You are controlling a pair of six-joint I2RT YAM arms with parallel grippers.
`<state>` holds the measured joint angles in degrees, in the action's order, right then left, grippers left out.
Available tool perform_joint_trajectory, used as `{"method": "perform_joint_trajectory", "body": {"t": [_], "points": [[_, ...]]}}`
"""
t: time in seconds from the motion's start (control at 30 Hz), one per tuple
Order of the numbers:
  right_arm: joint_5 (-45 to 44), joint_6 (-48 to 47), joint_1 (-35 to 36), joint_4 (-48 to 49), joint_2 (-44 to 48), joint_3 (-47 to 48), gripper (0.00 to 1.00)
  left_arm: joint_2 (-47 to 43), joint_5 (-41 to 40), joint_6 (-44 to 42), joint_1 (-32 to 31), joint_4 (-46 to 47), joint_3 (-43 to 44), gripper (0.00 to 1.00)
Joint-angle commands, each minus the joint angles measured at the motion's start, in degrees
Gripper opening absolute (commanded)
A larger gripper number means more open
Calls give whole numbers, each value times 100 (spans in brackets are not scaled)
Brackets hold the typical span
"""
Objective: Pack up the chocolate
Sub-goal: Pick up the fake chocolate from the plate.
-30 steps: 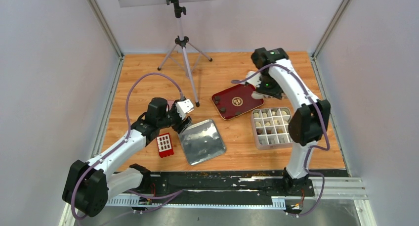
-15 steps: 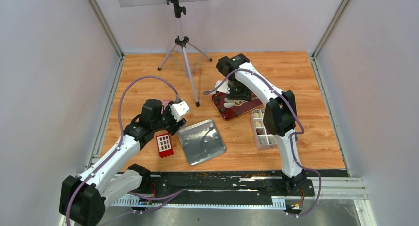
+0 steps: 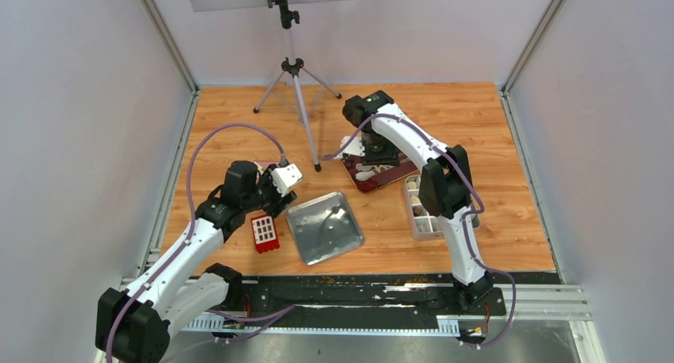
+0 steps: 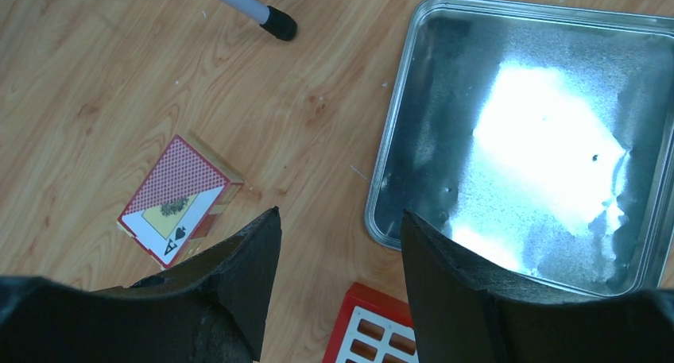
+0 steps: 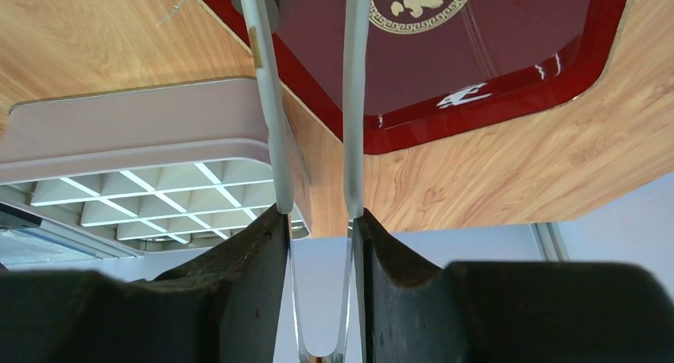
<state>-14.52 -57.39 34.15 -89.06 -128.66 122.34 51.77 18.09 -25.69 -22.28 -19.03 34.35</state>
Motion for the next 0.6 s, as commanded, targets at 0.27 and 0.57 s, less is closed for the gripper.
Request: {"method": "perform_joint_trajectory", "body": {"t": [0.27, 0.57], "points": [[186, -311, 92, -14, -471, 418, 36, 6, 179, 62, 82, 165, 92, 65], [-28, -269, 119, -144, -399, 529, 14, 30, 241, 95, 93, 223, 68, 65]]}}
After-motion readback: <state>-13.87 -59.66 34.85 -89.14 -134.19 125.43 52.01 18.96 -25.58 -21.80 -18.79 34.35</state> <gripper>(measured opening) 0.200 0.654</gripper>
